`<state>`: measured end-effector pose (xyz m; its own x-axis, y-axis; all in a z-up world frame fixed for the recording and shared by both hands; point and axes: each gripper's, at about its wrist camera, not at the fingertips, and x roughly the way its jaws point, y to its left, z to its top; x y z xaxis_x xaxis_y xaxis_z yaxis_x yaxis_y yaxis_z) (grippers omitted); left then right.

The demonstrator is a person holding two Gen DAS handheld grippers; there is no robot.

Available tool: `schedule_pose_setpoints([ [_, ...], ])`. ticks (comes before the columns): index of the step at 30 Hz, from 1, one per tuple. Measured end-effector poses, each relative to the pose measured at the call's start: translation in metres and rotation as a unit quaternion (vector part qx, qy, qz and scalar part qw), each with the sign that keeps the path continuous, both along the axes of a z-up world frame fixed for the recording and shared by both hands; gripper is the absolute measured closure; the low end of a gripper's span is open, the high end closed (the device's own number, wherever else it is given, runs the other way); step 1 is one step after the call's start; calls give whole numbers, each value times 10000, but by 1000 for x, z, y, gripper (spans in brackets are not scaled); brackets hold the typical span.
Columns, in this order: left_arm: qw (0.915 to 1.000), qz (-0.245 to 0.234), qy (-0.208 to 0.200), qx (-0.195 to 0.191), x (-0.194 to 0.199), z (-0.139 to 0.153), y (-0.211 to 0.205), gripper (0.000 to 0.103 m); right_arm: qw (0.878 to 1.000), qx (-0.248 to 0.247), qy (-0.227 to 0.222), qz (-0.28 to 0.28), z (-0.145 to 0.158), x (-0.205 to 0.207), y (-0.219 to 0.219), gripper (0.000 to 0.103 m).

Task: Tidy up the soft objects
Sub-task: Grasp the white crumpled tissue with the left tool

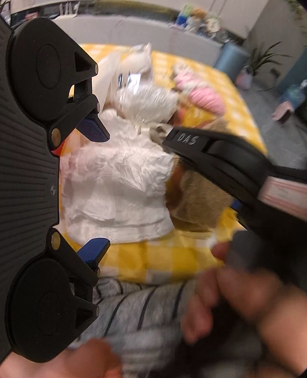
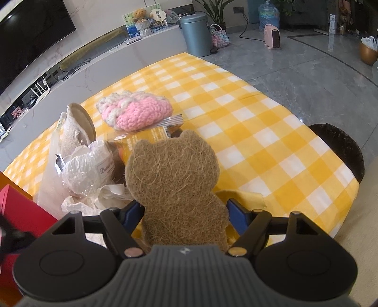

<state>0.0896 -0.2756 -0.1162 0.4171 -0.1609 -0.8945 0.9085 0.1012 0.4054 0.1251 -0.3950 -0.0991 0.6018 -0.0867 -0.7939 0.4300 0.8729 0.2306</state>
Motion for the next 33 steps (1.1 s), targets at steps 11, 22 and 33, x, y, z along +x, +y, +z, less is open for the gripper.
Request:
schedule_pose_setpoints([
  [11, 9979, 345, 539, -42, 38, -29, -7, 0, 9999, 90, 34, -132, 0, 0, -7, 29],
  [22, 9978, 153, 615, -187, 34, -21, -2, 80, 9999, 40, 46, -96, 0, 0, -6, 29],
  [33, 9913, 788, 815, -662, 14, 12, 18, 87, 9999, 69, 0, -85, 1, -2, -7, 29],
])
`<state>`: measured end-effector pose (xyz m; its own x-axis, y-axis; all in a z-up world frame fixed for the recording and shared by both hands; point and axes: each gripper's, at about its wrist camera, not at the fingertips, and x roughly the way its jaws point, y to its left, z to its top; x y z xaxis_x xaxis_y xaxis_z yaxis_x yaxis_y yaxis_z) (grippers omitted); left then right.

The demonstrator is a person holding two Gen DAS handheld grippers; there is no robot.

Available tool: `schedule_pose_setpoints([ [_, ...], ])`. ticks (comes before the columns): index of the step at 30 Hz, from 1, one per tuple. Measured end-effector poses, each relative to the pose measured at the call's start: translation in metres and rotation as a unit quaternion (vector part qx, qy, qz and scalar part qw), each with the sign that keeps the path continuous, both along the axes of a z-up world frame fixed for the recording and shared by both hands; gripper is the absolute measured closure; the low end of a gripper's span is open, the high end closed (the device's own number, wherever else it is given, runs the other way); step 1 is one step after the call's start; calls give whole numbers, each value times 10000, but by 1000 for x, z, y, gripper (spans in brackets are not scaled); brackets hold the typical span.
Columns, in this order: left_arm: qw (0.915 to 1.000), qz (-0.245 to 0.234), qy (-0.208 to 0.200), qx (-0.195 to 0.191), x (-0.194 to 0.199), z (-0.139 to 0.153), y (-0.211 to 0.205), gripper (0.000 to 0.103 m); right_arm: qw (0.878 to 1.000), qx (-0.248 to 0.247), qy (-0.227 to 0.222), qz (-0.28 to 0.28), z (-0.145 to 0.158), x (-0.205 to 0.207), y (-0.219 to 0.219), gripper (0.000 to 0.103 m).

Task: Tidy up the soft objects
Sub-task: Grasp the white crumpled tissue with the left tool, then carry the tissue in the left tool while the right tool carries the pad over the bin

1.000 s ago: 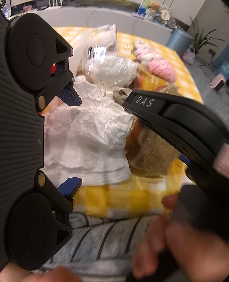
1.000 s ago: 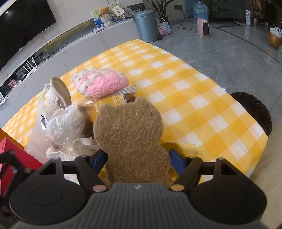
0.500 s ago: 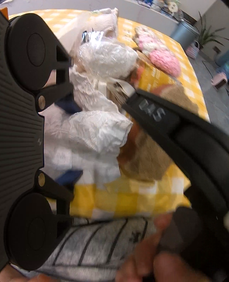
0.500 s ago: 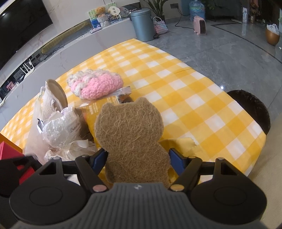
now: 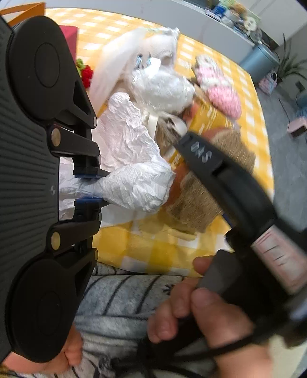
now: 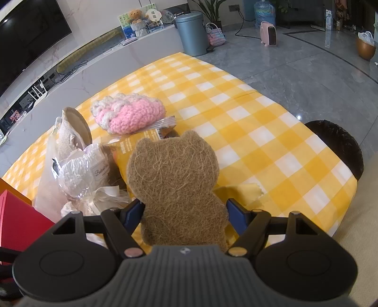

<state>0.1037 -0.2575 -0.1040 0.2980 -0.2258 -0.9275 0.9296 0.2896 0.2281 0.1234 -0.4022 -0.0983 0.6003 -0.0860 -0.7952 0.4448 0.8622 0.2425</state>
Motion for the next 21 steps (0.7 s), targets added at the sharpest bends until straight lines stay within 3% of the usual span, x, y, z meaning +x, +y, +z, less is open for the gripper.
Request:
schedule_pose_setpoints([
  [8, 9950, 582, 144, -803, 0, 43, 36, 87, 9999, 112, 3, -55, 2, -2, -4, 29],
  [12, 9875, 900, 89, -1295, -2, 72, 55, 87, 10000, 41, -43, -61, 6, -3, -4, 29],
  [17, 9681, 1539, 327, -1949, -6, 108, 86, 87, 9996, 109, -228, -80, 13, -12, -10, 29],
  [21, 9418, 2274, 212, -2465, -3, 132, 115, 87, 9989, 227, -328, -235, 19, -21, -19, 29],
])
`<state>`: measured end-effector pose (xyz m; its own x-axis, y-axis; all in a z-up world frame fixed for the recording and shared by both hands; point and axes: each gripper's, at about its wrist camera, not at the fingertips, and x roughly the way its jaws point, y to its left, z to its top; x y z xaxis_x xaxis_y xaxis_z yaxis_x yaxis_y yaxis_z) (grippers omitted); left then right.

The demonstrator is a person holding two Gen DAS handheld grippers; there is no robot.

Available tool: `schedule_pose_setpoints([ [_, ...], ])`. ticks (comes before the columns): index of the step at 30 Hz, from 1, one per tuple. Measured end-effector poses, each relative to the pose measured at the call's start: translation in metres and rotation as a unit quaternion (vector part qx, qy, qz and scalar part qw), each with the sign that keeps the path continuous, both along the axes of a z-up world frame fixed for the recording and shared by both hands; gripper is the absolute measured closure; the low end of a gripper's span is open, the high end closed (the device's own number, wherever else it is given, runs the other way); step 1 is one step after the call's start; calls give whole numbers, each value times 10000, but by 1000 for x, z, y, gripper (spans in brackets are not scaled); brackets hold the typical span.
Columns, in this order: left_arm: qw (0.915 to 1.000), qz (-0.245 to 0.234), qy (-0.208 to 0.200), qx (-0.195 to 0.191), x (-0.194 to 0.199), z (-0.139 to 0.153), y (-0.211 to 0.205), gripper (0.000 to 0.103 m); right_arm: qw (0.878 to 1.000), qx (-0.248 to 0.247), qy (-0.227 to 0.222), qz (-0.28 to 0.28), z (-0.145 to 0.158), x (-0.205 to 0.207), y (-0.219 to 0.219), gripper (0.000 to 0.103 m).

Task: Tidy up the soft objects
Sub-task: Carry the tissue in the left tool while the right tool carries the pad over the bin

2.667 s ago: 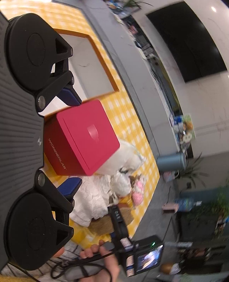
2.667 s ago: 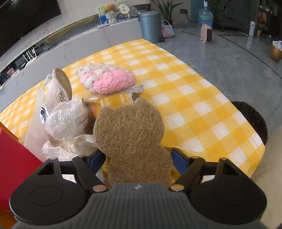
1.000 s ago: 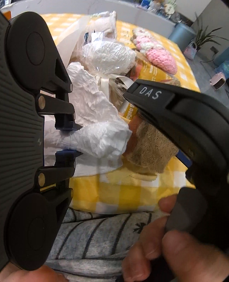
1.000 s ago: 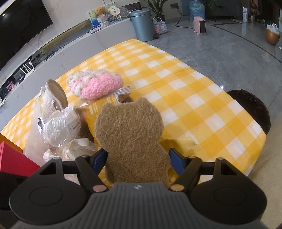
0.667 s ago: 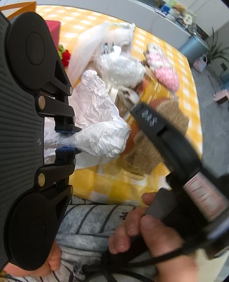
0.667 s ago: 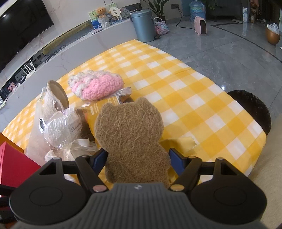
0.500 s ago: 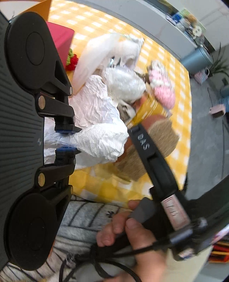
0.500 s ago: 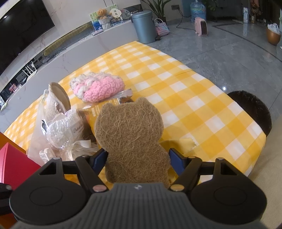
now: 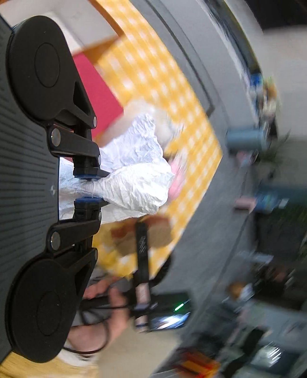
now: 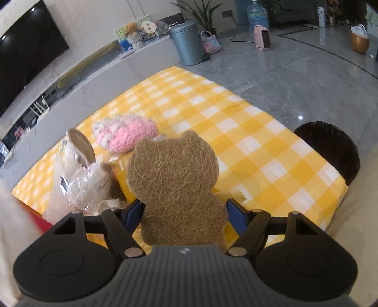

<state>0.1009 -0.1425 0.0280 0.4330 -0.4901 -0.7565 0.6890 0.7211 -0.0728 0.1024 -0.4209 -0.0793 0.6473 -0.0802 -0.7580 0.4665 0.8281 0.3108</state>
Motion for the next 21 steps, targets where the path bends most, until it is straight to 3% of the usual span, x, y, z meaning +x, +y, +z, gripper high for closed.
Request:
schedule_pose_setpoints([
  [4, 9968, 538, -56, -592, -12, 14, 33, 87, 9993, 207, -307, 25, 11, -8, -4, 29],
  [8, 9910, 1162, -138, -653, -21, 20, 63, 87, 9977, 191, -597, 242, 27, -13, 4, 29],
  [13, 9814, 1610, -257, -1009, -33, 25, 106, 87, 9948, 134, -882, 484, 46, -18, 20, 30],
  [21, 9550, 2468, -406, -1593, -41, 27, 176, 86, 9872, -43, -1339, 869, 80, -29, 58, 30],
])
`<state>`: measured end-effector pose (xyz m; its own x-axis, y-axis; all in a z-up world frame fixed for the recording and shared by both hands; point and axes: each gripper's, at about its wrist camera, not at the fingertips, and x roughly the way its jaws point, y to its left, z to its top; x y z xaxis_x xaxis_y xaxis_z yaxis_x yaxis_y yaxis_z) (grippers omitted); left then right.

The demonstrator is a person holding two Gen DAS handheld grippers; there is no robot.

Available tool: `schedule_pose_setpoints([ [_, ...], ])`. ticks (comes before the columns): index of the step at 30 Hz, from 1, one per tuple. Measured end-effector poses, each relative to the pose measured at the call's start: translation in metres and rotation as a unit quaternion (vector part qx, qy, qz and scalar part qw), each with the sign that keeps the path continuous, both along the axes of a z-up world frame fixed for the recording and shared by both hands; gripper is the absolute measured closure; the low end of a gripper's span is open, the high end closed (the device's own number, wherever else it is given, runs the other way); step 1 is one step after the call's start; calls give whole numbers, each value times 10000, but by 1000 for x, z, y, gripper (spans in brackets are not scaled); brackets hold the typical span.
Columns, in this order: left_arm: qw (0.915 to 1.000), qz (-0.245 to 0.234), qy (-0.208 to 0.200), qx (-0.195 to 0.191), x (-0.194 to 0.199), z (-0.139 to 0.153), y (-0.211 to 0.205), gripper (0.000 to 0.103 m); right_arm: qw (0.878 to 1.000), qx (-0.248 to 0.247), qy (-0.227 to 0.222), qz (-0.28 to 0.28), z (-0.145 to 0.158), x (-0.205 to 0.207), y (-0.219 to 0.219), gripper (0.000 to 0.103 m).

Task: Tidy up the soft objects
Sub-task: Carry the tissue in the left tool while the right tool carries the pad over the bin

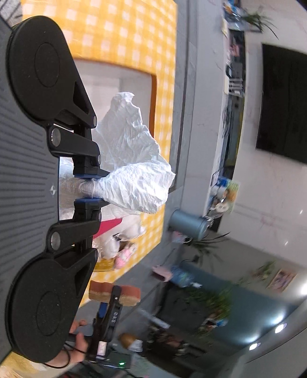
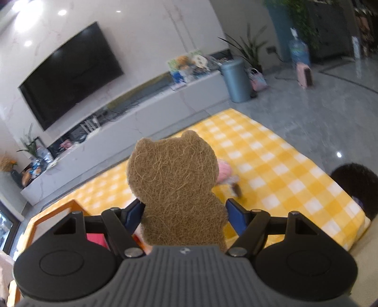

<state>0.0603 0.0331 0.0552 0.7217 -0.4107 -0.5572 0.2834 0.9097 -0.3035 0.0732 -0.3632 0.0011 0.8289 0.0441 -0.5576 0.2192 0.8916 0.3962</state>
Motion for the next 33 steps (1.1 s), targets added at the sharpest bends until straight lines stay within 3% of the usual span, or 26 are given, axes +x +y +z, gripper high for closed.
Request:
schedule_pose_setpoints([
  [4, 9996, 234, -51, -163, -4, -2, 28, 86, 9978, 402, -295, 443, 21, -5, 28, 30],
  [9, 9993, 296, 76, -191, -1, -16, 48, 86, 9911, 121, -628, 1168, 50, -9, 93, 30],
  [14, 9974, 284, 659, -7, 19, -52, 47, 86, 9798, -251, -641, 1880, 58, -5, 162, 30],
  [17, 9944, 463, 867, 377, 29, -70, 42, 86, 9752, -347, -452, 2137, 50, 2, 194, 30],
  [23, 9864, 456, 704, 1414, 24, -84, 32, 86, 9626, -651, -27, 2631, 28, 13, 247, 30],
  [25, 9767, 585, 823, 1892, 28, -92, 25, 85, 9587, -701, 119, 2753, 19, 16, 260, 30],
  [28, 9545, 894, 1058, 2642, 35, -109, 18, 84, 9552, -914, 282, 2802, 7, 20, 273, 30],
  [29, 9493, 951, 1123, 2777, 37, -113, 17, 84, 9541, -965, 306, 2820, 5, 20, 276, 30],
  [33, 9493, 956, 1059, 2801, 32, -107, 19, 74, 9544, -1056, 351, 2771, 3, 22, 278, 30],
])
